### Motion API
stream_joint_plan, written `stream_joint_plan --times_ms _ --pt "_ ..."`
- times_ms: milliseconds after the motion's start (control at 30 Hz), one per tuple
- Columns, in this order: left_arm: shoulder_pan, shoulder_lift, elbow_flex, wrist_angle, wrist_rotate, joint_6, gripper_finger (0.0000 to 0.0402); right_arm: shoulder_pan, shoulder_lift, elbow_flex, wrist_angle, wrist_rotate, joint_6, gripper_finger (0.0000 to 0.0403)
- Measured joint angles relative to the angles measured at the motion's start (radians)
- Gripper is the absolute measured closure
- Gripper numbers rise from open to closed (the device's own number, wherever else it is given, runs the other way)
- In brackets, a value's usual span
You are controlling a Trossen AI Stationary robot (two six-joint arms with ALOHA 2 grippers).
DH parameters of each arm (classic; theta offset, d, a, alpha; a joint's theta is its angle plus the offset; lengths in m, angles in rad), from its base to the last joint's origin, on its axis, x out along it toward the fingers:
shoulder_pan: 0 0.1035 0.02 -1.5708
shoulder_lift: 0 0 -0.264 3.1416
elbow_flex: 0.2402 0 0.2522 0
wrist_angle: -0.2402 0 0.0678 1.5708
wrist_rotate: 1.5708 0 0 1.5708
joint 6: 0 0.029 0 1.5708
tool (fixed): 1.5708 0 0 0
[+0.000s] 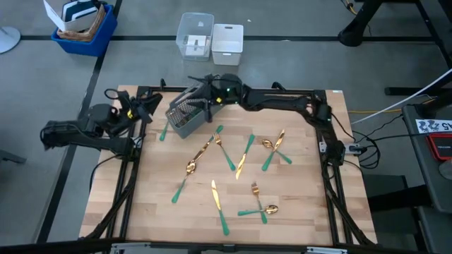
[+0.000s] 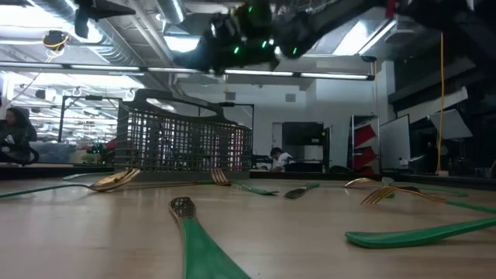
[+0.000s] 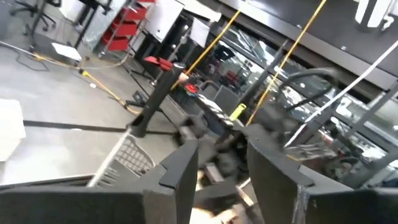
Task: Sort silverware
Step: Put the top left green-gold spoon into the silverware basket
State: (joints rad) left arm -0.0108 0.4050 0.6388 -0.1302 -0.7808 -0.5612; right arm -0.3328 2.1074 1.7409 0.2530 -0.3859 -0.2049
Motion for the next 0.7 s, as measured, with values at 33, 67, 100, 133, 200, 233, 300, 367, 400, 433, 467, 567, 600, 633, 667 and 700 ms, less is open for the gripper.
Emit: stream_joint_plan --times_ms 33,67,100,133,200,233,300,367,400,433,467,567,600,633,667,700 --pt "0.011 0.000 0.008 -0.015 -0.004 -0.003 0.0271 0.000 -0.029 0.000 -0.046 0.000 0.001 0.0295" --pt "0.023 0.000 0.018 -0.037 -0.007 -0.008 0.0271 0.000 -0.062 0.000 -0.103 0.000 0.001 0.0295" --pt "0.035 0.001 0.032 -0.067 -0.008 -0.011 0.0271 0.000 -0.089 0.000 -0.156 0.000 0.001 0.0295" --pt "0.048 0.001 0.047 -0.104 -0.009 -0.012 0.0271 0.000 -0.120 0.000 -0.205 0.001 0.001 0.0295" --pt "0.077 0.005 0.081 -0.183 -0.011 -0.024 0.0271 0.000 -0.178 0.000 -0.310 0.004 0.000 0.0295" --pt "0.093 0.008 0.099 -0.226 -0.012 -0.044 0.0271 0.000 -0.207 0.000 -0.355 0.010 0.000 0.0295" --pt "0.128 0.016 0.140 -0.326 -0.011 -0.094 0.0274 0.000 -0.262 0.000 -0.439 0.015 -0.001 0.0295" --pt "0.164 0.030 0.190 -0.425 -0.012 -0.133 0.0281 0.000 -0.313 0.000 -0.514 0.028 -0.001 0.0294" --pt "0.179 0.039 0.216 -0.483 -0.011 -0.149 0.0285 0.000 -0.340 0.000 -0.543 0.038 -0.001 0.0294" --pt "0.195 0.050 0.239 -0.538 -0.008 -0.170 0.0290 0.000 -0.362 0.000 -0.573 0.047 -0.001 0.0294" --pt "0.209 0.063 0.264 -0.589 -0.007 -0.189 0.0296 0.000 -0.385 0.000 -0.595 0.057 -0.001 0.0294" --pt "0.247 0.107 0.331 -0.720 0.010 -0.227 0.0310 -0.001 -0.450 0.000 -0.662 0.086 -0.001 0.0294" --pt "0.260 0.122 0.350 -0.750 0.021 -0.237 0.0314 -0.001 -0.469 0.000 -0.682 0.096 -0.002 0.0294" --pt "0.272 0.138 0.367 -0.775 0.030 -0.240 0.0318 -0.001 -0.489 0.000 -0.706 0.108 -0.002 0.0294" --pt "0.285 0.155 0.378 -0.800 0.039 -0.244 0.0321 -0.001 -0.508 0.000 -0.723 0.120 -0.001 0.0294" --pt "0.300 0.172 0.387 -0.822 0.046 -0.252 0.0324 -0.001 -0.524 0.000 -0.739 0.135 -0.001 0.0294"
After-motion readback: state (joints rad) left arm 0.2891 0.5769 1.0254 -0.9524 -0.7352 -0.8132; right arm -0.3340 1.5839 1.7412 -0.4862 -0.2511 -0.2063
